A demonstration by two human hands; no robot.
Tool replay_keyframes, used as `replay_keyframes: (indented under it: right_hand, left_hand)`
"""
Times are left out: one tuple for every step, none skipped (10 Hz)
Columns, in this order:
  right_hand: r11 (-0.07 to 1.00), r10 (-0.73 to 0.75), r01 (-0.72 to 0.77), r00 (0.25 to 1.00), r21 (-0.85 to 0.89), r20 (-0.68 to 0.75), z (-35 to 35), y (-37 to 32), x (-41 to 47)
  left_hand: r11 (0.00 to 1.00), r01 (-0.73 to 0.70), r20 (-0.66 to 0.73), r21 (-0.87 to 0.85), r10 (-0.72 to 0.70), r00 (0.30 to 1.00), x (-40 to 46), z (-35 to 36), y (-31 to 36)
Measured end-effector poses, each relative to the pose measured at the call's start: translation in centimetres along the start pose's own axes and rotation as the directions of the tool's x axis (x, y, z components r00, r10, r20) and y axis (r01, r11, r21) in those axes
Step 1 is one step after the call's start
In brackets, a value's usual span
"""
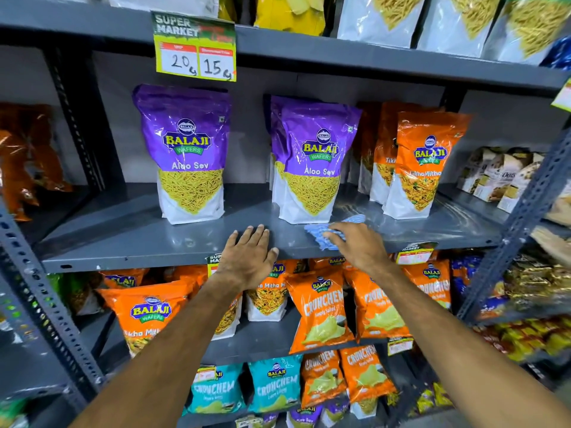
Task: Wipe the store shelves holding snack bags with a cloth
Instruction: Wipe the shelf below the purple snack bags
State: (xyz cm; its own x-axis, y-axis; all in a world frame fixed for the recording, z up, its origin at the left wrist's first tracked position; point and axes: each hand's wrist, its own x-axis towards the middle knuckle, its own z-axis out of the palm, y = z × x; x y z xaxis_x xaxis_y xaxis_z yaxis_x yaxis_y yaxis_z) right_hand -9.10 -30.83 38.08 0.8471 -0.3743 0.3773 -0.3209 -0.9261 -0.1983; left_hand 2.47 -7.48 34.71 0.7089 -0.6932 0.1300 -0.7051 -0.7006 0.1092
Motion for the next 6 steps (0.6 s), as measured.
replay_keyframes:
  right_hand:
    - [0.999,0.023,-0.022,0.999,0.034,-0.036,-0.4,-0.4,0.4]
    - [0.996,-0.077,0.076,0.997,0.043,0.017,0.7,-2.7,-0.1]
    - [0.999,-0.038,0.038,0.999,-0.011,-0.002,0.6,-1.9,-0.5]
    - [0.999,0.032,-0.031,0.999,-0.043,0.029,-0.1,0.1,-0.7]
    - [0.999,0.025,-0.024,0.999,-0.027,0.038,0.1,0.1,-0.9]
    - [0.999,0.047,-0.047,0.999,0.014,0.021,0.1,0.3,-0.7]
  left_hand:
    - [1.000,0.000,-0.014,0.003,0.000,1.000,0.1,0.2,0.0]
    - [1.000,-0.003,-0.005,0.001,0.003,1.000,0.1,0.2,-0.1]
    - [1.000,-0.004,-0.007,0.004,0.004,1.000,0.1,0.1,-0.2]
    - [1.000,-0.006,-0.001,0.009,0.006,1.000,0.1,0.1,-0.1]
    - [1.000,-0.004,0.002,0.009,0.004,1.000,0.0,0.1,-0.1]
    - [1.000,-0.006,0.006,0.009,0.006,1.000,0.0,0.0,-0.1]
